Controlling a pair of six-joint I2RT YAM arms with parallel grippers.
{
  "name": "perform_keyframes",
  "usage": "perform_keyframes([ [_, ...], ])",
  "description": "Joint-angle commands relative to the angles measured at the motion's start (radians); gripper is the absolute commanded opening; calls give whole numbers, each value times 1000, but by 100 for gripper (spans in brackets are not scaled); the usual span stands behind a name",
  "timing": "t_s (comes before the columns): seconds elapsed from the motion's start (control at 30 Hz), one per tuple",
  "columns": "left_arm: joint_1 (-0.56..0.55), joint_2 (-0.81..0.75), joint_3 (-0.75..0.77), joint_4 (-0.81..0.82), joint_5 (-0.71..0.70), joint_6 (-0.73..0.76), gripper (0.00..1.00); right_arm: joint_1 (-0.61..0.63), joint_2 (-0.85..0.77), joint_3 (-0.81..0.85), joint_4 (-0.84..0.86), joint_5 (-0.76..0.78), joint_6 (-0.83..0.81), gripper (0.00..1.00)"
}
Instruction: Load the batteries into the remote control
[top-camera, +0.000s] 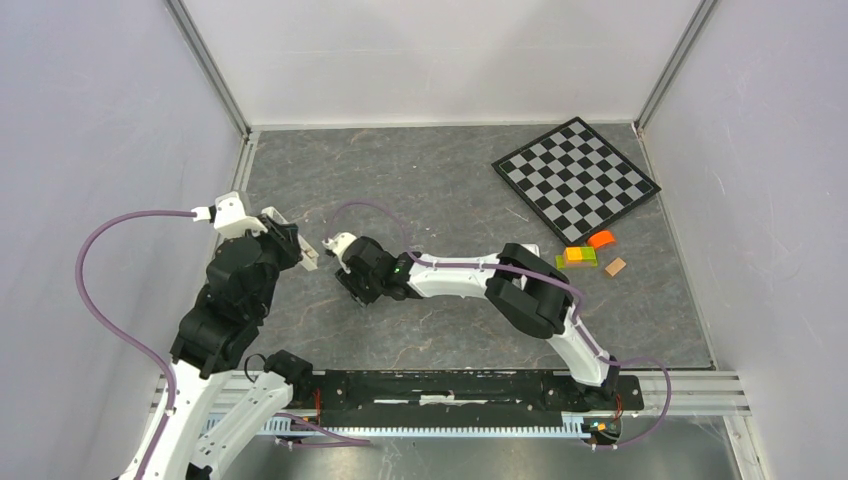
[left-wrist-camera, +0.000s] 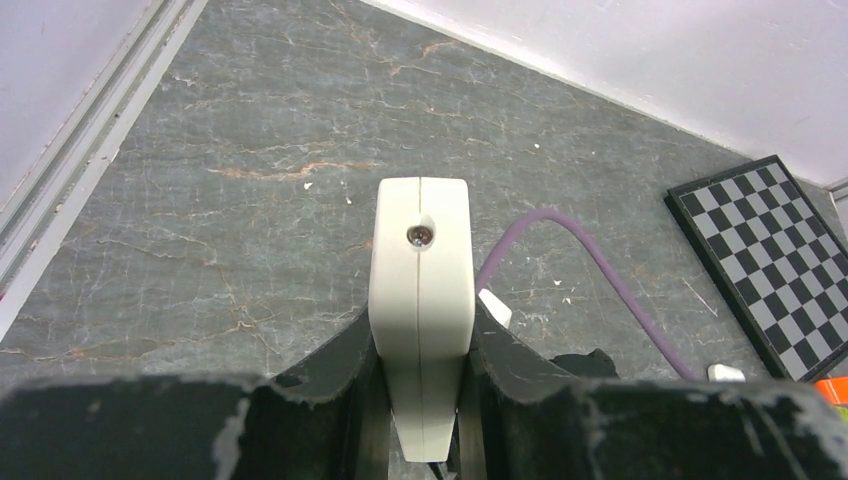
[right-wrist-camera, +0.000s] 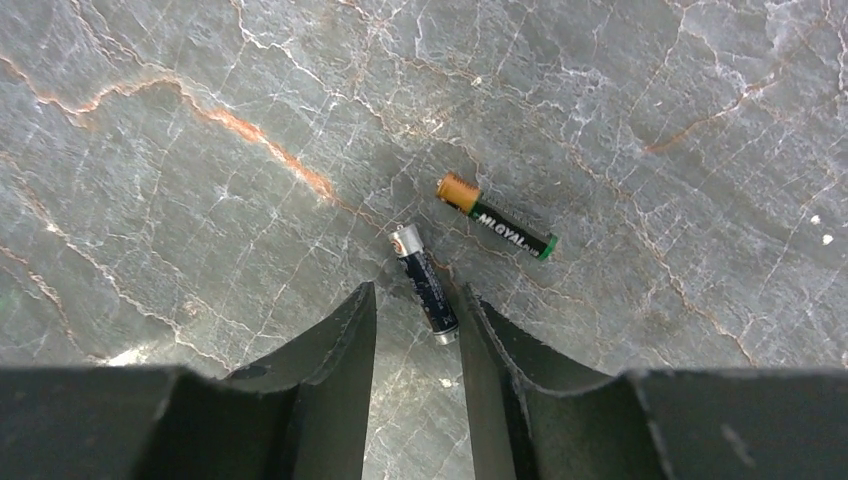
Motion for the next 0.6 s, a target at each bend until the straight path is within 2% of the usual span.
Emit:
perform_keyframes([
  [0.0, 1, -6, 51, 15, -41, 49, 2, 34, 51, 81, -109, 50, -77, 41],
  [0.1, 0, -8, 57, 16, -50, 55, 2, 55, 99, 155, -184, 84, -105, 37],
  [0.2, 1, -10, 62, 15, -53, 59, 2, 68, 128, 208, -239, 132, -106, 23],
  [0.33, 1, -10, 65, 15, -47, 61, 2, 69, 94, 171, -247, 170, -103, 6],
  [0.57, 1, -7, 64, 18, -19, 50, 2, 66, -88, -22, -240, 160, -120, 1],
])
